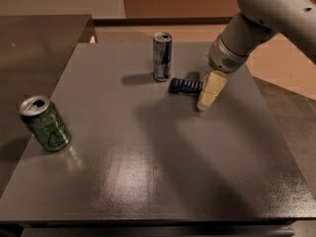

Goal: Move rxbar blueberry near redbull can

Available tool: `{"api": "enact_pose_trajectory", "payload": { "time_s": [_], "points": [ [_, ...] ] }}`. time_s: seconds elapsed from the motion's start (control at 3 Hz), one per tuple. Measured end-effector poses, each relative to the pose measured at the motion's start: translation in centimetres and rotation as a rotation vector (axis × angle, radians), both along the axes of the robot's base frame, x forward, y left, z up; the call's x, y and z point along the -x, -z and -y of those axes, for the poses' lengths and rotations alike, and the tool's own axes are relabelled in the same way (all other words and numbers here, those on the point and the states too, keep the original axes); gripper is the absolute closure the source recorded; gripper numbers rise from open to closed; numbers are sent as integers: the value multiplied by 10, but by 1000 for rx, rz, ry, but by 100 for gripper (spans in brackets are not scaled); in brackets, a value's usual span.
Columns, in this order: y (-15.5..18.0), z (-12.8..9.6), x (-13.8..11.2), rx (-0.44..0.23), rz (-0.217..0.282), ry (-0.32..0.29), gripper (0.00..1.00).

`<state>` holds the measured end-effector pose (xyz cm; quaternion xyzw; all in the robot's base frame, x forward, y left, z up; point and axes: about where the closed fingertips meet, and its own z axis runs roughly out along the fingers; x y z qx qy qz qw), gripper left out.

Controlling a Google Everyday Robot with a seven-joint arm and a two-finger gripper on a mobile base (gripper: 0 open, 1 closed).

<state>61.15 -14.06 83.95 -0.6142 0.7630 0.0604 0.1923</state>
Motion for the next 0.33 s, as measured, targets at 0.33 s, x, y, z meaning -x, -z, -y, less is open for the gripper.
{"api": "enact_pose_trajectory", "payload": {
  "time_s": [0.33],
  "points": [
    [0,0,0,0,0,0,0]
  ]
}}
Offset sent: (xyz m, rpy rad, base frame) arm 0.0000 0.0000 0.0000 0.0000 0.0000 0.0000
